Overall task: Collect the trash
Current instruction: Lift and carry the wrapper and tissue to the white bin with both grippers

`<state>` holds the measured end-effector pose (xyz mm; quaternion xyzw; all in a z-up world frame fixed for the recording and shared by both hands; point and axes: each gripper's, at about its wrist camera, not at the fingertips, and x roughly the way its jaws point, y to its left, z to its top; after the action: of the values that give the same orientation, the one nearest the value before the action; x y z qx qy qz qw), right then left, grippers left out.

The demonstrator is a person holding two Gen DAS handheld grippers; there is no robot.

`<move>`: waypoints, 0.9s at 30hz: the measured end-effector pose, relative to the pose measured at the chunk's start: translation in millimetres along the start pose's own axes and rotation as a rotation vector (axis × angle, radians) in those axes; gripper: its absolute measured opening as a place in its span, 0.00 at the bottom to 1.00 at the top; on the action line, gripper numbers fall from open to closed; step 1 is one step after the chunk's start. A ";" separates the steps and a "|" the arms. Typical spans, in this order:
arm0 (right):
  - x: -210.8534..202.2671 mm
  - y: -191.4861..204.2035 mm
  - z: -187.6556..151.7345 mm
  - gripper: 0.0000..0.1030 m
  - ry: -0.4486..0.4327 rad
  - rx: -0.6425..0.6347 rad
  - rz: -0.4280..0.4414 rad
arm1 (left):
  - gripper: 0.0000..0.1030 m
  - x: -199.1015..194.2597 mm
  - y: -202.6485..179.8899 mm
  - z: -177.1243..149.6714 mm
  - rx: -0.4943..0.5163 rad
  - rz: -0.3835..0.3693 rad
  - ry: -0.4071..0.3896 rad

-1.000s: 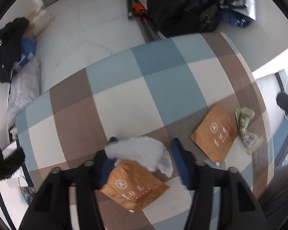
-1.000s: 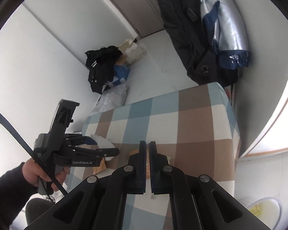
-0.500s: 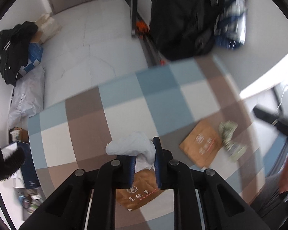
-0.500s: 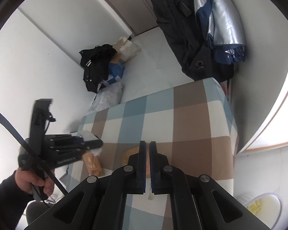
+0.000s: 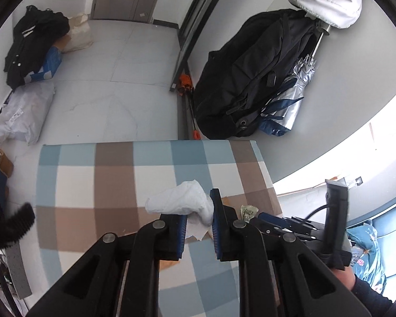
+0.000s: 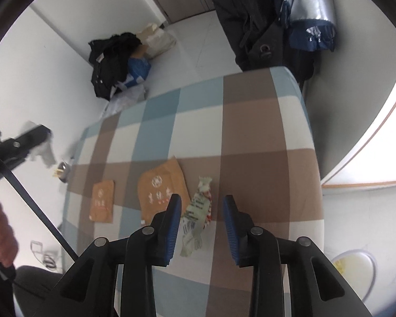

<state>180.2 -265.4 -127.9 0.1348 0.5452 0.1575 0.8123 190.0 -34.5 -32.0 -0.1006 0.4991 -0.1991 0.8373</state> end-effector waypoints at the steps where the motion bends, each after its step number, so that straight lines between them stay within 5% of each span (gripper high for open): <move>1: 1.7 2.9 -1.5 0.32 0.004 -0.014 -0.006 | 0.12 -3.7 2.8 -1.3 -0.013 -0.012 -0.008; 7: 11.6 27.7 -12.9 0.31 -0.008 -0.152 -0.131 | 0.12 -25.4 13.9 -9.9 -0.072 -0.075 -0.033; 10: 14.1 32.8 -17.9 0.23 -0.033 -0.192 -0.168 | 0.12 -35.6 13.7 -17.3 -0.051 -0.020 -0.051; 27: -27.5 45.5 -60.0 0.20 -0.094 -0.086 -0.019 | 0.12 -90.7 7.2 -54.0 -0.048 -0.050 -0.115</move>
<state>109.7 -232.0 -109.0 0.1019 0.5005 0.1663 0.8435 106.0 12.9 11.5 -0.1443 0.4523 -0.2018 0.8566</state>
